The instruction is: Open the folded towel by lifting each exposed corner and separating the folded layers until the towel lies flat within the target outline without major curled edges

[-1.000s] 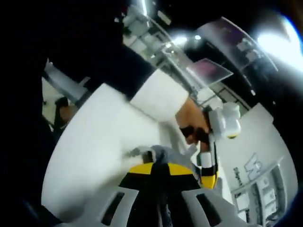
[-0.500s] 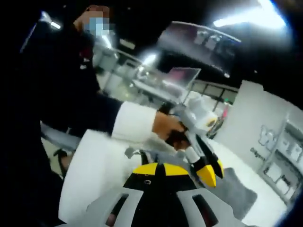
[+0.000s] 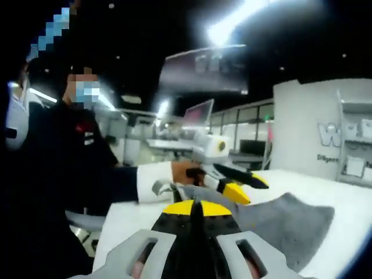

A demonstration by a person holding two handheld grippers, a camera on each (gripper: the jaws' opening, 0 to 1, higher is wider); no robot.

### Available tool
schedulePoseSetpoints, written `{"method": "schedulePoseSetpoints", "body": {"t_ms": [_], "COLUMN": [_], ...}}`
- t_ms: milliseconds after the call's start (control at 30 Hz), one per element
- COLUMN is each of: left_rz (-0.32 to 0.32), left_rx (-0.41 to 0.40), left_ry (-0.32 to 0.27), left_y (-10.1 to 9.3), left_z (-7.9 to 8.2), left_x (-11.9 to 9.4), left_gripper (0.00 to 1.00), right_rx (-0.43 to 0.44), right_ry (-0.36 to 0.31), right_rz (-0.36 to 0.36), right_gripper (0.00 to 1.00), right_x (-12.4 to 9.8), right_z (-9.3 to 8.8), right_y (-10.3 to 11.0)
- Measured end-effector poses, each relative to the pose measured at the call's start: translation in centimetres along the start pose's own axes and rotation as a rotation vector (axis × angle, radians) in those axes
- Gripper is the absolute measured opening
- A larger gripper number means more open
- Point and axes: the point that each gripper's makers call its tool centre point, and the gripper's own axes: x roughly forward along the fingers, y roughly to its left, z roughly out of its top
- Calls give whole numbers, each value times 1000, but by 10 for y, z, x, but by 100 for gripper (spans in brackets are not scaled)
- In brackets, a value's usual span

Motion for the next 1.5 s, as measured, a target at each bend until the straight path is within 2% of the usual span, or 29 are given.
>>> {"method": "schedulePoseSetpoints", "body": {"t_ms": [267,367,500,567,633,700,833,967,1033,1167,1333,1500], "left_rz": [-29,-53,-84,-120,-134,-160,-178,-212,-215,-291,-331,-347], "left_rx": [42,53,71,83,103,107,147,175,200,199,215,228], "left_ry": [-5,-34,-49,-49,-53,-67,-68,-62,-102,-152,-127,-127], "left_y": [-3,-13,-18,-25,-29,-35,-44,-56,-60,-79,-89,-90], "left_z": [1,9,12,13,15,18,22,21,27,36,32,33], "left_x": [-6,-6,-8,-8,-8,-6,3,16,22,30,33,32], "left_gripper": [53,52,52,52,51,51,50,49,45,44,43,43], "right_rx": [92,83,94,96,109,159,184,203,207,232,243,226], "right_ry": [-83,-105,-119,-131,-150,-206,-231,-241,-247,-265,-266,-250], "right_rz": [-26,-28,-44,-57,-70,-89,-85,-75,-66,-50,-54,-66], "right_gripper": [0,0,0,0,0,0,0,0,0,0,0,0], "right_x": [-13,-16,-19,-23,-25,-29,-34,-34,-34,-34,-34,-33], "right_z": [6,10,11,12,15,23,26,27,29,31,31,28], "right_y": [-12,-12,-14,-15,-19,-26,-30,-29,-27,-27,-30,-31]}}
